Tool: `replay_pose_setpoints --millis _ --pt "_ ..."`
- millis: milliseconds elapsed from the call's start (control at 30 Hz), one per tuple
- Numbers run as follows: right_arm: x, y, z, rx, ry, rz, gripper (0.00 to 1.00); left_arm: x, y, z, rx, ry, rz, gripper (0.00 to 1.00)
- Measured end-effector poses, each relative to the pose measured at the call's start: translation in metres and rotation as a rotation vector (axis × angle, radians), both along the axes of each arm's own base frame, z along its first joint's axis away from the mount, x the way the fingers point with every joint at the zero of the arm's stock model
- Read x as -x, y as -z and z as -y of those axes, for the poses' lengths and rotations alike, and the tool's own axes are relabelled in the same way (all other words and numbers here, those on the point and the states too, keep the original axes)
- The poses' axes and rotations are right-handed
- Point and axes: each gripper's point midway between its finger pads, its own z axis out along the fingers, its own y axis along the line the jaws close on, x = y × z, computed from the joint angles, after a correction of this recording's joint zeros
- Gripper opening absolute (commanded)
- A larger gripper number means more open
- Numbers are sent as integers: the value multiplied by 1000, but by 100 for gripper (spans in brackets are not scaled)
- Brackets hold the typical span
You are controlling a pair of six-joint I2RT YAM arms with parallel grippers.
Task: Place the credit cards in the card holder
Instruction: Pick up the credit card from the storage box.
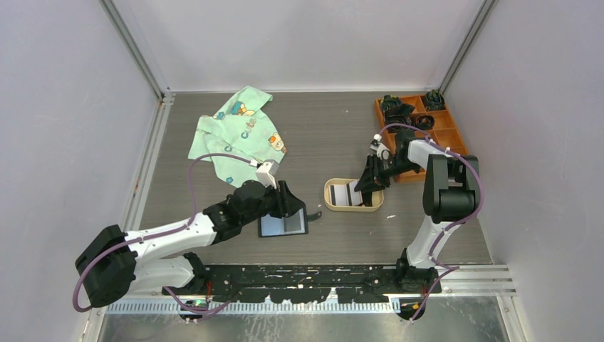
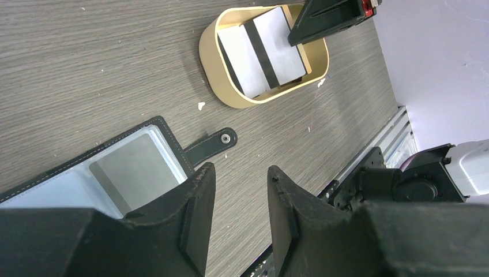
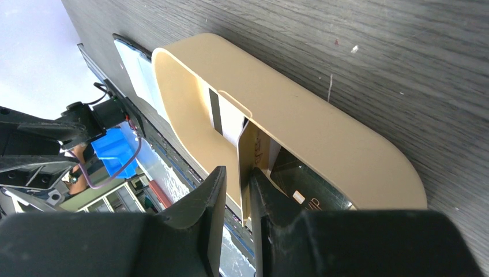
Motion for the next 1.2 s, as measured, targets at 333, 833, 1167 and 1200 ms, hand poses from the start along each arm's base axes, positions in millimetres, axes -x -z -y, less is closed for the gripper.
replay_pose_setpoints --millis 333,833,1167,1200 --pt "1 -1 3 1 7 -7 23 0 0 0 0 0 0 39" --pt "-1 -2 10 1 20 -5 15 -2 0 -1 0 -5 -1 39" --pt "-2 -2 14 4 30 -6 8 -1 -4 -2 10 -5 7 39" --pt "-2 -3 15 4 31 -5 8 -1 -5 -2 12 -5 9 40"
